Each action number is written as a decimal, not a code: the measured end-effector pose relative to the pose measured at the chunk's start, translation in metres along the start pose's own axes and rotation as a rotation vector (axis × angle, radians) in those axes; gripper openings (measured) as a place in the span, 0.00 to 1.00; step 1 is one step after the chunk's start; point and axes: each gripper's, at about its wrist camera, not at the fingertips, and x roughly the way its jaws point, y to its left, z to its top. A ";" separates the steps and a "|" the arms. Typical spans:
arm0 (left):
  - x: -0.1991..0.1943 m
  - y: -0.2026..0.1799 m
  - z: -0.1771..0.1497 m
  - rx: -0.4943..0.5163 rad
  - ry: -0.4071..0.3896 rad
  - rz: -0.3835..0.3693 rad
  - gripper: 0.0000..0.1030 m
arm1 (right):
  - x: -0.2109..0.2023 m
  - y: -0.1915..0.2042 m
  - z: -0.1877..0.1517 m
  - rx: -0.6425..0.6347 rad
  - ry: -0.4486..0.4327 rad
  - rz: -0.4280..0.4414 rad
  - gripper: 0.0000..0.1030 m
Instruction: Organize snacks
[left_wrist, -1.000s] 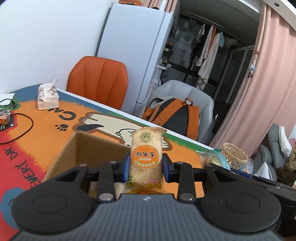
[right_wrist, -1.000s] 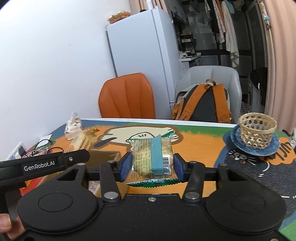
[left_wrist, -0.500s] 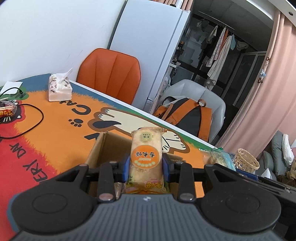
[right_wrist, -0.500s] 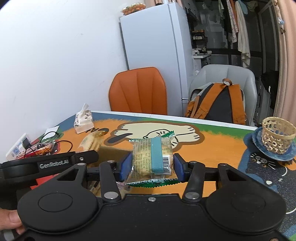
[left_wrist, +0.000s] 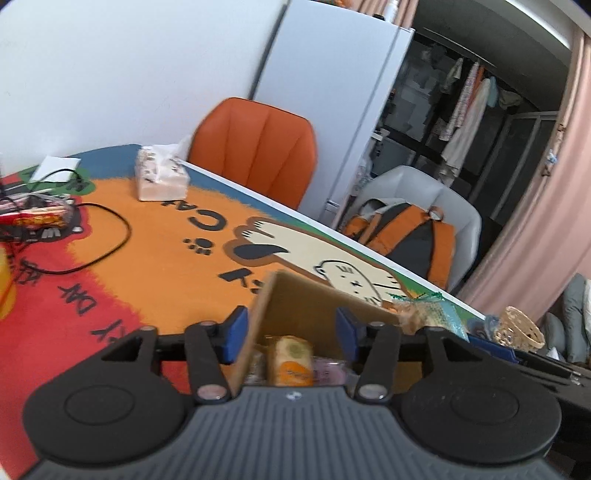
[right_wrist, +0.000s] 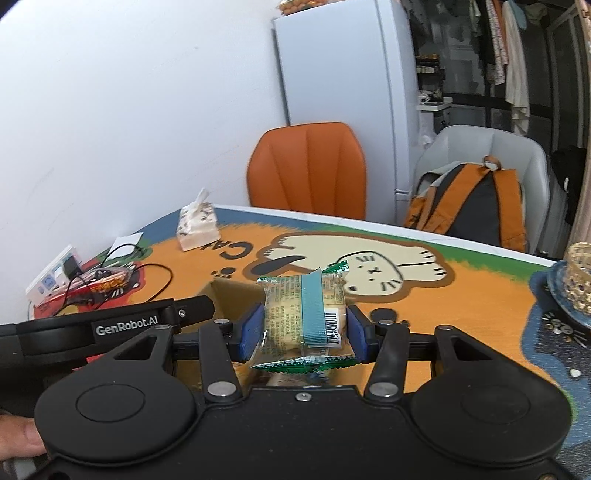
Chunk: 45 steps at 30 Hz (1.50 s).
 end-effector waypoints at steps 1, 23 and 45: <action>-0.003 0.003 0.000 -0.005 -0.005 0.001 0.54 | 0.001 0.003 0.000 -0.004 0.003 0.004 0.47; -0.040 0.016 -0.003 -0.021 -0.009 0.005 0.76 | -0.029 0.001 -0.004 0.028 -0.022 -0.038 0.68; -0.102 -0.022 -0.018 0.131 0.018 -0.018 0.92 | -0.109 -0.031 -0.018 0.109 -0.087 -0.050 0.95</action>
